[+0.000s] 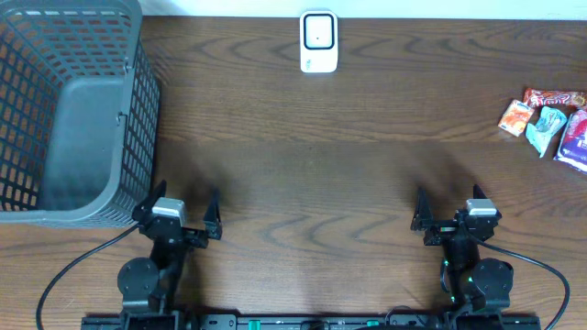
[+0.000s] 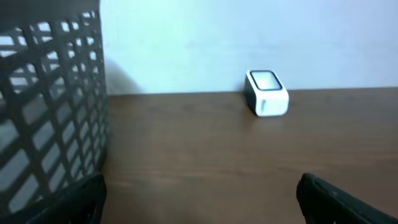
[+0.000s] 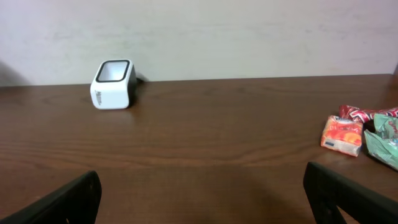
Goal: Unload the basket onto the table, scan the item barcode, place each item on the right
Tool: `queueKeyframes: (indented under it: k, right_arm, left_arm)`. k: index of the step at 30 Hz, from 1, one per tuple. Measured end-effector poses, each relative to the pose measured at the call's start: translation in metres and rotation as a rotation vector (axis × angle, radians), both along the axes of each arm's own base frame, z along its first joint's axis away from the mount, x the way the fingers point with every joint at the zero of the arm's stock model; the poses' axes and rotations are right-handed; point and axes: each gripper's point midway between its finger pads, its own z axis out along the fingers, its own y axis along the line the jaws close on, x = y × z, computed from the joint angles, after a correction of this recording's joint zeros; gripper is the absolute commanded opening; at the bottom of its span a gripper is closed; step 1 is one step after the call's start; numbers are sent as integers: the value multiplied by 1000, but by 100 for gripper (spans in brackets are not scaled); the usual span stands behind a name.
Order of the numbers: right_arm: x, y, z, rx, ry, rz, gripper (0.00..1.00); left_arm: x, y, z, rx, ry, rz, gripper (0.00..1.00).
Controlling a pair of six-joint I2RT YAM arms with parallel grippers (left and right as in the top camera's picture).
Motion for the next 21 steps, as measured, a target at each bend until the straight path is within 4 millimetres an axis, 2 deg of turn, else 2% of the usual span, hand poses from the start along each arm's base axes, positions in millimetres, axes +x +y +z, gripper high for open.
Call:
queueKeyframes:
  k: [9, 12, 14, 21]
  right_arm:
    - [0, 0, 0, 0, 0, 0, 99]
    - [0, 0, 0, 0, 0, 0, 99]
    - [0, 0, 0, 0, -1, 0, 99]
    - [0, 0, 0, 0, 0, 0, 99]
  left_arm:
    - [4, 15, -2, -31, -28, 87, 98]
    - [4, 18, -13, -40, 16, 110, 98]
    - [4, 19, -19, -42, 42, 116, 98]
    - [3, 15, -19, 47, 33, 85, 98]
